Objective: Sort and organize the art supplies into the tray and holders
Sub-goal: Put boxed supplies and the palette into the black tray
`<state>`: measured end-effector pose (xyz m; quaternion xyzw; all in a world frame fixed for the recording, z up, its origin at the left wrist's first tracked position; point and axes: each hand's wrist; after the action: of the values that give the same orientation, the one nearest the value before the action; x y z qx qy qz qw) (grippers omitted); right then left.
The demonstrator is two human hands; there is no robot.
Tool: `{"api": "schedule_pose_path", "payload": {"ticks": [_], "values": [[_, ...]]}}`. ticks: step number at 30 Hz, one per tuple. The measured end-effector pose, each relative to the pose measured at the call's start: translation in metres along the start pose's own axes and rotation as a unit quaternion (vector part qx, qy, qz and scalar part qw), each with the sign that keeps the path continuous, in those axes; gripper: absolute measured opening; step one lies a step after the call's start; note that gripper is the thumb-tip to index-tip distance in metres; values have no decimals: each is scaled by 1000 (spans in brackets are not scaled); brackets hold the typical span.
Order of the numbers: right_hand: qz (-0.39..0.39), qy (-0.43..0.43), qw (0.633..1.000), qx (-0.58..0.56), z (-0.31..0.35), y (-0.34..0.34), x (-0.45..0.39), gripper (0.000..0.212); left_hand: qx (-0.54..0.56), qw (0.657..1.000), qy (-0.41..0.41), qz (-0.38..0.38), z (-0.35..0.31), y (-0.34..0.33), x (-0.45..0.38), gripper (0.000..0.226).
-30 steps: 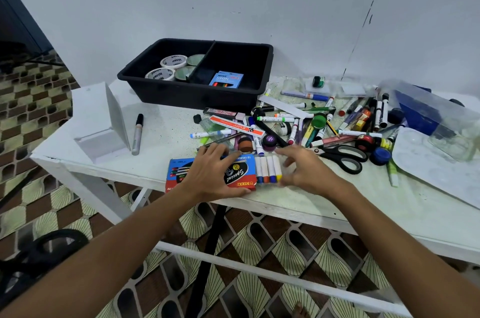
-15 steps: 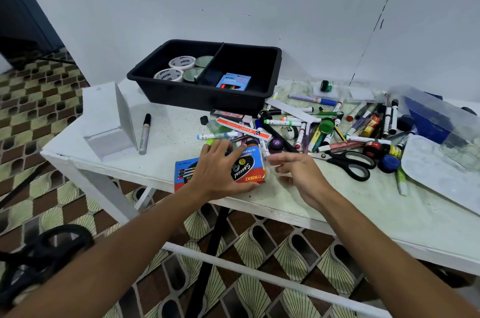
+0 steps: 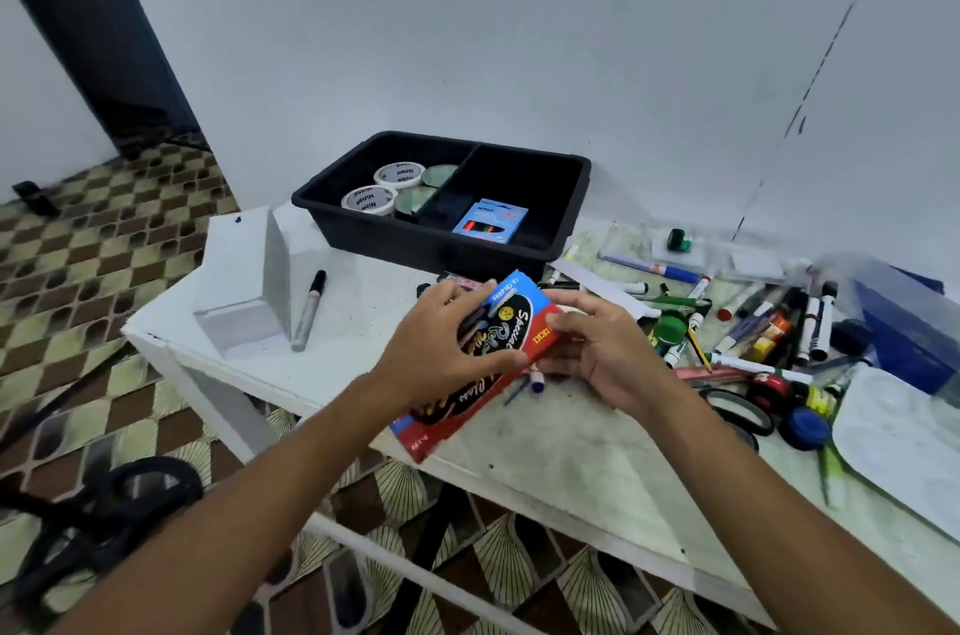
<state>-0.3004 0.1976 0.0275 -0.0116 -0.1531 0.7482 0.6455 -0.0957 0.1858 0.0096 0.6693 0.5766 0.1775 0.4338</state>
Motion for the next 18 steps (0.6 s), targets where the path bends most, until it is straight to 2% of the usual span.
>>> {"api": "schedule_pose_path", "payload": {"ticks": [2, 4, 7, 11, 13, 15, 18], "values": [[-5, 10, 1000, 26, 22, 6, -15, 19, 132, 986, 39, 88, 2, 21, -10, 89], [-14, 10, 999, 35, 41, 10, -32, 17, 270, 944, 70, 178, 7, 39, -19, 83], [-22, 17, 999, 42, 66, 12, -62, 14, 400, 875, 77, 262, 21, 51, -42, 93], [-33, 41, 998, -25, 93, 8, -105, 16, 493, 829, 107, 244, 42, 54, -93, 97], [-69, 69, 995, -35, 101, 11, -126, 23, 516, 817, 128, 223, 55, 56, -128, 105], [-130, 96, 985, 63, 97, 16, -143, 31, 507, 825, 141, 205, 64, 57, -161, 111], [-175, 121, 948, 237, 77, 25, -161, 37, 464, 854, 160, 172, 70, 49, -209, 96]]}}
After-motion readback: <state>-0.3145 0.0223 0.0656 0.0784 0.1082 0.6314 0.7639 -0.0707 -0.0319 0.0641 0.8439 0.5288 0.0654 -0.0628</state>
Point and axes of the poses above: each hand's wrist, its own x-axis away from the middle knuckle, its own y-axis out of the back of the hand, z = x × y, and after that the axes turned 2 degrees about y, right-handed
